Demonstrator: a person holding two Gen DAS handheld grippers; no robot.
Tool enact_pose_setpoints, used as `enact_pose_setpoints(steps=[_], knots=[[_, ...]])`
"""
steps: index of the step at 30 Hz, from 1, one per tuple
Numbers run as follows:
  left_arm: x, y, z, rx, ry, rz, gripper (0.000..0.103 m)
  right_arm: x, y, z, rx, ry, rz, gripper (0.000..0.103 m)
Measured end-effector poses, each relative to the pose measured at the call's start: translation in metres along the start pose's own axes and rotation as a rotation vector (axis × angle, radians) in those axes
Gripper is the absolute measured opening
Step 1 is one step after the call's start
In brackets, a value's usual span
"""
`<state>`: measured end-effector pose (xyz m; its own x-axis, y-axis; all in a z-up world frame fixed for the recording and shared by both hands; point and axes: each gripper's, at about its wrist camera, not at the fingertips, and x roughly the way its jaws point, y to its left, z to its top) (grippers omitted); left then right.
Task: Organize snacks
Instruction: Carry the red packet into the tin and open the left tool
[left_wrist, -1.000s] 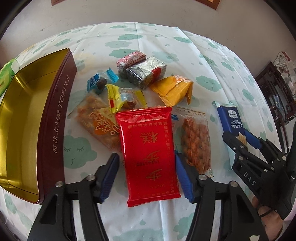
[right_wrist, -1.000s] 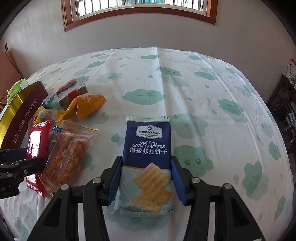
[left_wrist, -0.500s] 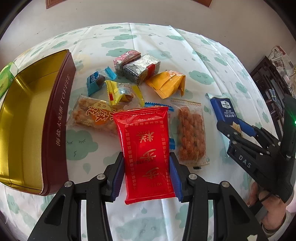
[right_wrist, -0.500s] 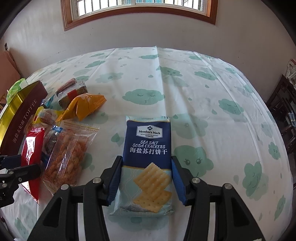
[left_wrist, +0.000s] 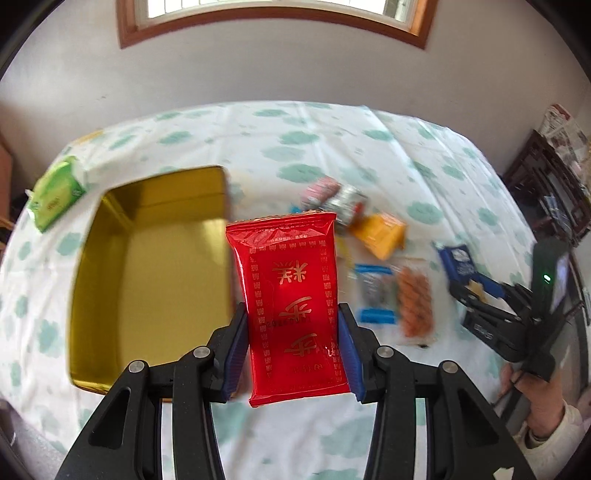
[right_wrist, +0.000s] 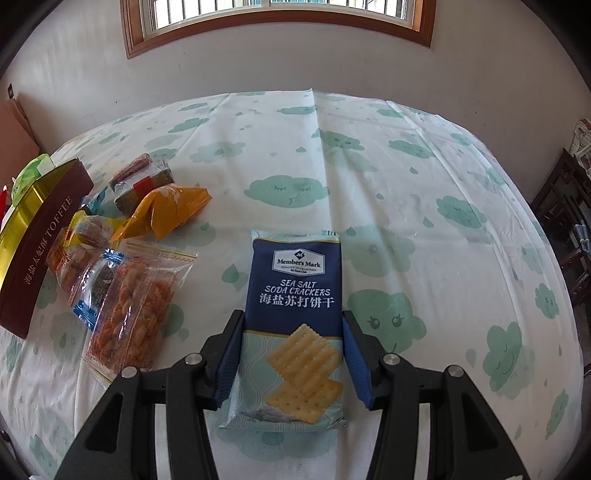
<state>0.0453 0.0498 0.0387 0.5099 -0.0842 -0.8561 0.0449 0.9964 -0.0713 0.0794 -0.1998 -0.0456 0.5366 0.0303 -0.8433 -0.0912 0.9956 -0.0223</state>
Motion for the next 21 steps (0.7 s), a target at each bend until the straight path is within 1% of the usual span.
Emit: enact_pose_setpoints(steps=[5,6,10,14,19,21], knots=[[0.005,0.051,0.01,-0.034,-0.005,0.113,0.041,0.001,0.0,0.001,0.002,0.004,-0.002,0.052],[0.009,0.065,0.01,-0.048,0.005,0.141,0.041,0.001,0.0,0.001,0.003,0.006,-0.003,0.052],[0.025,0.103,0.006,-0.074,0.047,0.198,0.042,0.002,0.0,0.001,0.007,0.01,-0.009,0.052],[0.041,0.125,-0.003,-0.076,0.091,0.24,0.041,0.002,0.001,0.002,0.01,0.014,-0.013,0.052],[0.056,0.14,-0.015,-0.077,0.142,0.248,0.042,0.002,0.002,0.002,0.014,0.015,-0.016,0.052],[0.06,0.139,-0.021,-0.067,0.162,0.252,0.042,0.002,0.002,0.002,0.015,0.016,-0.018,0.052]])
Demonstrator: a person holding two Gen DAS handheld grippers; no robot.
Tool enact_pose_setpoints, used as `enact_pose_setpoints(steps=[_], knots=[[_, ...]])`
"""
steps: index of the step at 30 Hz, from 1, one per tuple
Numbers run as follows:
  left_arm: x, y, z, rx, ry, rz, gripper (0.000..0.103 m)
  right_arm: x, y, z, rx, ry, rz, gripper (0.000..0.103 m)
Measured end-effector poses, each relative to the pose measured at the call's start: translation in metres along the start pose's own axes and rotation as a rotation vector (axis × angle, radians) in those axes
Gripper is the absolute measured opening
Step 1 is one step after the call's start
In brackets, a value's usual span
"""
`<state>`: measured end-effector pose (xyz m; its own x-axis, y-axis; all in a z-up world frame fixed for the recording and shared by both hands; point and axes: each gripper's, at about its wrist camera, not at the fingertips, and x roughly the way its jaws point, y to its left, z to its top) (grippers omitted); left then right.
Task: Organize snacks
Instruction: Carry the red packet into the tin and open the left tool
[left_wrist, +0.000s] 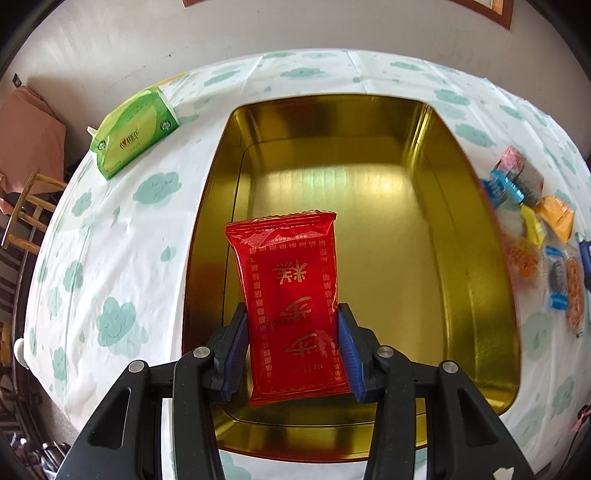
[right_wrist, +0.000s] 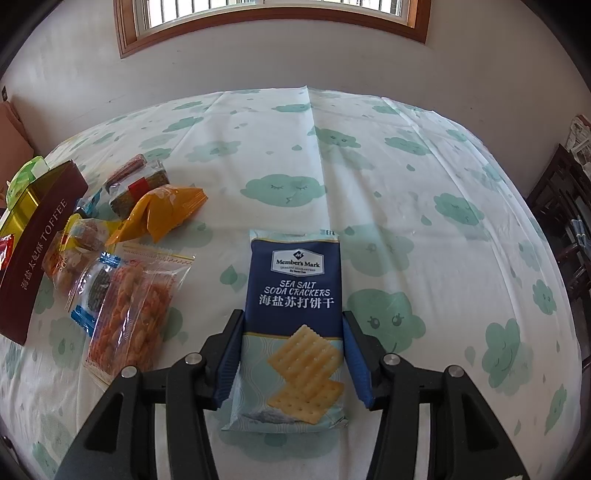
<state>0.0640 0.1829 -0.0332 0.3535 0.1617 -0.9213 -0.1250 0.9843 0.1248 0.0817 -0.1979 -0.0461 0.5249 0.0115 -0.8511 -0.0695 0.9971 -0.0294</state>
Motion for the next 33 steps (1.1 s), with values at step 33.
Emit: enact_pose_setpoints(steps=[33], knots=[[-0.015,-0.008,-0.001,0.035,-0.05,0.007,0.069,0.001,0.0,0.001,-0.001,0.006,0.002,0.052]])
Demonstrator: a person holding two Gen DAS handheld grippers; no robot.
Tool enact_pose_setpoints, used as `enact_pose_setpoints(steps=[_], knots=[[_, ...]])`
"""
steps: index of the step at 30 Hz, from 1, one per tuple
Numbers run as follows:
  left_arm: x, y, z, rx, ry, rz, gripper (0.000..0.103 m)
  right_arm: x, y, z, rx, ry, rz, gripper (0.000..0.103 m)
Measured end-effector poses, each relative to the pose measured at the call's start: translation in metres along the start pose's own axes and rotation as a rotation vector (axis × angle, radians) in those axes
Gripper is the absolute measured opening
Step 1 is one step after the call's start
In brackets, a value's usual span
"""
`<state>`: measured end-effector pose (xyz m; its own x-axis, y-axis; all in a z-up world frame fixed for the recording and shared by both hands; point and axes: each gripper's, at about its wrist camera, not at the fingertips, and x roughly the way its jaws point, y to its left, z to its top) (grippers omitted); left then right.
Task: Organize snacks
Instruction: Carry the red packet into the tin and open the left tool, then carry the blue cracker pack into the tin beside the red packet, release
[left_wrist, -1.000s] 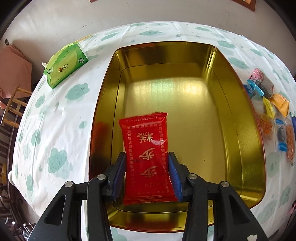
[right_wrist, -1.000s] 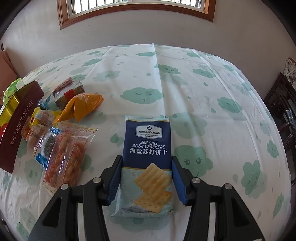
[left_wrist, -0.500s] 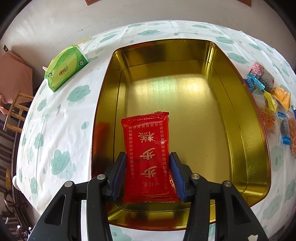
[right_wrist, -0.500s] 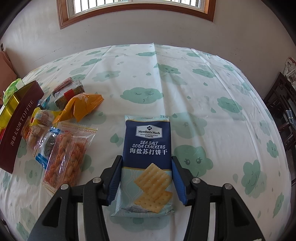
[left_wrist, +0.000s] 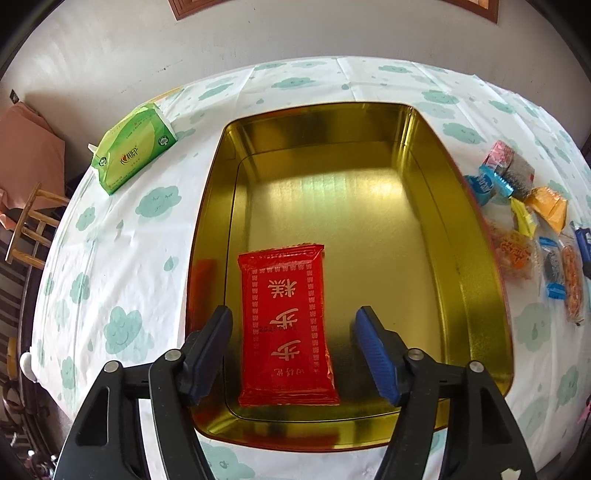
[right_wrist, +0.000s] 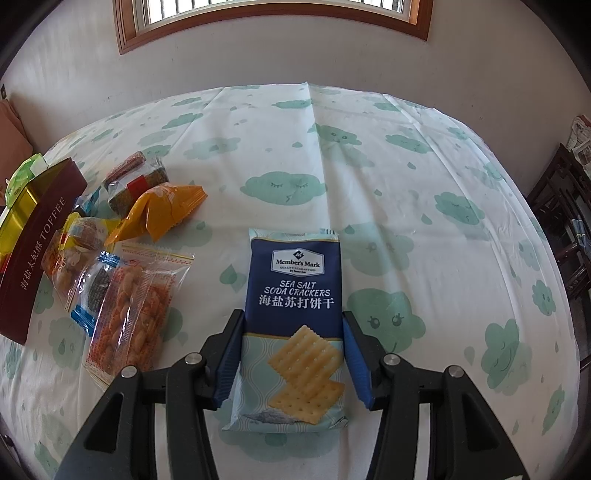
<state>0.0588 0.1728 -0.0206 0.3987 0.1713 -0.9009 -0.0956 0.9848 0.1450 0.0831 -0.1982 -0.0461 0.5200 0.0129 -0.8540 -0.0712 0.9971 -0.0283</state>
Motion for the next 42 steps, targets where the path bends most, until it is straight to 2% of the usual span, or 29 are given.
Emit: enact_pose_setpoints(steps=[10,15,21,24,28,32,42], knots=[[-0.036,0.0,-0.009,-0.117,-0.093,-0.033,0.087,0.0,0.0,-0.001,0.02,0.0,-0.004,0.051],[-0.047,0.003,-0.022,-0.177,-0.13,-0.043,0.087,-0.006,-0.001,-0.004,0.048,-0.005,-0.014,0.051],[-0.064,0.006,-0.031,-0.187,-0.217,0.012,0.087,-0.031,-0.007,0.007,0.095,-0.063,-0.028,0.051],[-0.066,0.012,-0.033,-0.204,-0.231,0.018,0.088,-0.05,0.002,0.012,0.093,-0.085,0.009,0.051],[-0.065,0.029,-0.039,-0.257,-0.22,0.007,0.088,-0.066,0.036,0.023,0.043,-0.109,0.072,0.051],[-0.065,0.051,-0.047,-0.313,-0.211,0.028,0.088,-0.075,0.087,0.036,-0.032,-0.119,0.156,0.051],[-0.06,0.1,-0.069,-0.437,-0.179,0.073,0.088,-0.083,0.214,0.05,-0.201,-0.092,0.311,0.051]])
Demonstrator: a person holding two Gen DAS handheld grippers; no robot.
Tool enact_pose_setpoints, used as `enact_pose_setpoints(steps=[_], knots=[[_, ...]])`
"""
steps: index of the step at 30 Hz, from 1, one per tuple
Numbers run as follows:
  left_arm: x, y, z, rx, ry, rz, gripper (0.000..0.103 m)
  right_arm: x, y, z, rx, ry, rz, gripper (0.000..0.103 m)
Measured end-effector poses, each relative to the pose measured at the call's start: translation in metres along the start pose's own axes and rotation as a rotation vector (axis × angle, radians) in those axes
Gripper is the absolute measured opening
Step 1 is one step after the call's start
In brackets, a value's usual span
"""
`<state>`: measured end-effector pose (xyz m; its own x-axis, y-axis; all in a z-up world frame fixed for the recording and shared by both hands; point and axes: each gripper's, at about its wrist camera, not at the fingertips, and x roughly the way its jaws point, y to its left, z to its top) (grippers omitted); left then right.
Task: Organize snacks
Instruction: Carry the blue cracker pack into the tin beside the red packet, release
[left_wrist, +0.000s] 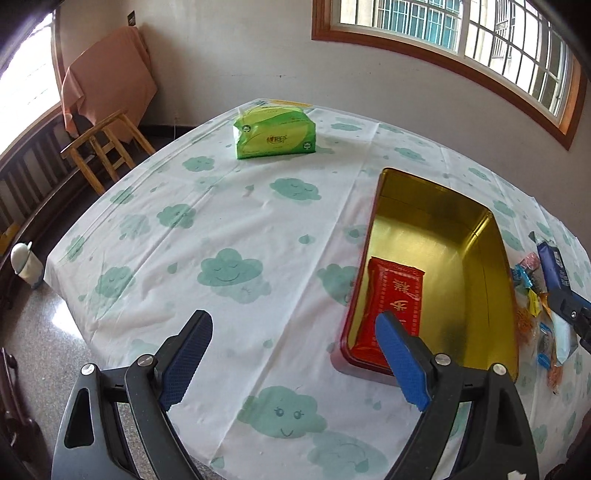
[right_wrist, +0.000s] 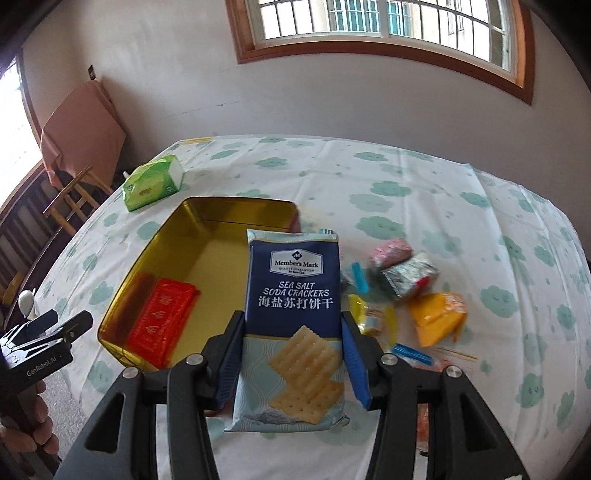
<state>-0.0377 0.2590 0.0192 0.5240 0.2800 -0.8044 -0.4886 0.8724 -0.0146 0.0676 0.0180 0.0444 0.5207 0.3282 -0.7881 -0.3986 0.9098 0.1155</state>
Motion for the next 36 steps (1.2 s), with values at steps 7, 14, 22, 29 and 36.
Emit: enact_pose_setpoints(steps=[7,14,22,29,36], knots=[[0.002,0.023,0.001,-0.034,0.002,0.021,0.088,0.028,0.061,0.007,-0.103,0.044,0.037,0.051],[0.009,0.036,0.002,-0.048,0.019,0.048,0.088,0.062,0.084,0.012,-0.143,0.091,0.012,0.051],[0.015,0.038,0.0,-0.043,0.038,0.049,0.088,0.089,0.096,0.006,-0.174,0.143,-0.015,0.051],[0.014,0.033,0.001,-0.033,0.039,0.039,0.088,0.102,0.094,0.005,-0.17,0.175,-0.025,0.051],[0.014,0.028,0.002,-0.023,0.041,0.038,0.088,0.106,0.094,0.004,-0.176,0.187,-0.023,0.051]])
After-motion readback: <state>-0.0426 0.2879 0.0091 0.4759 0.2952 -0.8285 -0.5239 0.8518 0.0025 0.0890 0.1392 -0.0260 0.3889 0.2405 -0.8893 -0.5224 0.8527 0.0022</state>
